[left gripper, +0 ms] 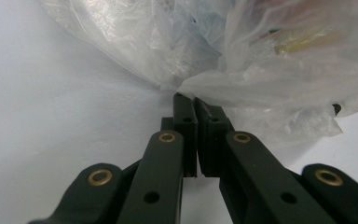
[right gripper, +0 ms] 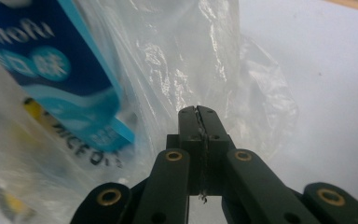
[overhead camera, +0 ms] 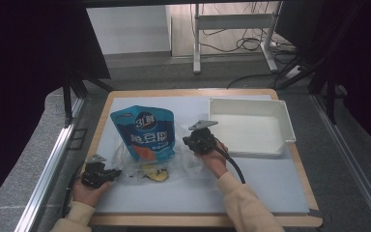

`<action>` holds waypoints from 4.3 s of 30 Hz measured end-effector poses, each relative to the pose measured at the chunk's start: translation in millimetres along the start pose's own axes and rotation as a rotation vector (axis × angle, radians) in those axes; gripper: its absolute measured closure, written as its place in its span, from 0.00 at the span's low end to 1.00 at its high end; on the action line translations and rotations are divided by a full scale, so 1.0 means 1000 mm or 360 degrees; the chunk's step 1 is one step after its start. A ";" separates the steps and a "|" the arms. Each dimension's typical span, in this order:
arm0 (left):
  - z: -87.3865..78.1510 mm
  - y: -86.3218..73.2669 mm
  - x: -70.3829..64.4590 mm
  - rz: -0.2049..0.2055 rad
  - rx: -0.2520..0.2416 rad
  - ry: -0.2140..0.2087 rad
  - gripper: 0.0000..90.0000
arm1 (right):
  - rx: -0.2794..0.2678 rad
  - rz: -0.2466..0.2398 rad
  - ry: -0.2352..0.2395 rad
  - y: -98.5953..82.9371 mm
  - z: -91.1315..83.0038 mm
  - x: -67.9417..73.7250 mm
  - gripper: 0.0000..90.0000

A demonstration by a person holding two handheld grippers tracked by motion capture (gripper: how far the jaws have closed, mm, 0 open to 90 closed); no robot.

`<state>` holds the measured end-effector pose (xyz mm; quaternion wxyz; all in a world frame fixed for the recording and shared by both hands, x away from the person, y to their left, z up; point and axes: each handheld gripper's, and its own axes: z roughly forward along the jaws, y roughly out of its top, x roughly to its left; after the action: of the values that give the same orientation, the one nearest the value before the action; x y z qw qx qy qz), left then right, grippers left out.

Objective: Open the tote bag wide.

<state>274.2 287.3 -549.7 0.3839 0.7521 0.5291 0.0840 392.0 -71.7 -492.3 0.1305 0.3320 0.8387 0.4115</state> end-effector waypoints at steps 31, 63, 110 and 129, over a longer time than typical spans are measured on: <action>0.000 0.000 0.000 0.0004 -0.0002 0.0002 0.98 | 0.0173 0.0046 -0.0073 -0.026 0.031 0.000 0.99; -0.087 0.016 -0.027 0.0066 -0.0535 0.0127 0.32 | 0.0133 0.0042 -0.0031 -0.034 0.027 -0.001 0.99; -0.023 0.087 0.004 0.0209 -0.0127 0.0088 0.82 | 0.0114 0.0043 -0.0024 -0.036 0.026 -0.001 0.99; 0.027 0.071 0.025 0.0177 -0.0053 0.0220 0.97 | 0.0097 0.0040 -0.0024 -0.038 0.025 -0.002 0.99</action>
<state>351.0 285.5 -527.7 0.3537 0.7662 0.5103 0.1657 389.0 -74.2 -537.6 0.1213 0.3495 0.8456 0.3848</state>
